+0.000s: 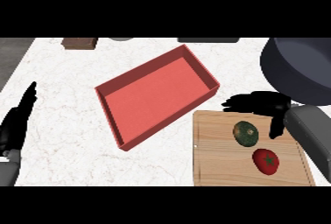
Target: Pick the squash from the cutting board and place it in the cardboard box
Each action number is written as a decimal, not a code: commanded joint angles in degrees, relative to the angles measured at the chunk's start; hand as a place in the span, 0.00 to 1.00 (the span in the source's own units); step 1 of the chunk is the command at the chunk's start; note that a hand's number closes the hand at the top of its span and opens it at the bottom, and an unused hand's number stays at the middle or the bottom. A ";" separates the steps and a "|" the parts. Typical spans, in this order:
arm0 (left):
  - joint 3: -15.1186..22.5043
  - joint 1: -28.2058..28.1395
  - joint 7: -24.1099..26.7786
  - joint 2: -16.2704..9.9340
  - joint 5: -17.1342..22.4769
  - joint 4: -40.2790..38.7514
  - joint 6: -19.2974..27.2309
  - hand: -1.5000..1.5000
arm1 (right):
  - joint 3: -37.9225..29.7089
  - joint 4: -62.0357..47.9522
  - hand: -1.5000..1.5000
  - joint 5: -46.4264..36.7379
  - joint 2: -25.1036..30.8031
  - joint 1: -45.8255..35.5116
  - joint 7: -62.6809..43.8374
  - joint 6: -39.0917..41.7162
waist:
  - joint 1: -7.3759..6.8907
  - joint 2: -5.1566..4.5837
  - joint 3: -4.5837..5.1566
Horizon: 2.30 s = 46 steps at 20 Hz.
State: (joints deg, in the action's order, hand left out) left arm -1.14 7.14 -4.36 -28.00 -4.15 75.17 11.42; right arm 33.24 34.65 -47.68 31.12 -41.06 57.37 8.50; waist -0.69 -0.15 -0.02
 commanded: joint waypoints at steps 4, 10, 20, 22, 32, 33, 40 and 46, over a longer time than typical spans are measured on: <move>-1.34 0.87 1.48 1.40 -1.54 -2.27 0.31 0.50 | -0.74 4.09 0.00 -0.04 1.60 1.50 7.19 5.04 | 0.64 0.16 0.02; -0.57 0.94 0.49 3.07 -3.08 -1.17 1.42 0.50 | -0.31 4.78 0.00 1.29 0.93 3.49 10.06 2.50 | 0.14 -0.02 -0.03; -1.88 0.25 -0.11 4.85 -5.08 -1.08 0.69 0.50 | 0.65 24.38 0.00 -4.49 3.57 11.73 -7.75 9.70 | 1.02 0.31 0.04; -3.52 0.25 5.44 3.81 -4.38 -5.53 -1.41 0.50 | 0.61 11.89 0.00 -7.87 -3.09 7.51 -6.95 4.66 | 0.15 -0.05 0.02; -3.81 -3.81 -2.09 3.68 -5.06 6.14 -3.07 0.50 | -7.75 9.81 1.00 -8.04 -6.37 11.75 -2.44 -10.89 | -0.13 0.06 -0.06; -3.80 -4.41 3.37 5.92 -5.44 0.95 -1.76 0.50 | -7.52 10.98 1.00 -8.67 -7.69 13.02 -3.88 -12.43 | 0.24 0.02 -0.01; -3.55 -3.13 -0.07 6.30 -7.00 2.25 -0.56 0.50 | -15.78 15.75 1.00 -6.24 -10.58 13.29 -21.52 -11.74 | 1.49 0.70 0.04; -7.09 -4.75 0.53 3.69 -5.36 0.59 -1.18 0.50 | -27.32 15.65 1.00 -4.54 -9.54 19.69 -47.21 -19.05 | 6.06 1.87 0.38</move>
State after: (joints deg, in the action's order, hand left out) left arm -7.38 3.00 -3.67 -23.86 -9.58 75.96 9.88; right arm 11.04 49.29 -52.24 22.75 -23.81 24.59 -5.97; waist 3.80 1.39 0.41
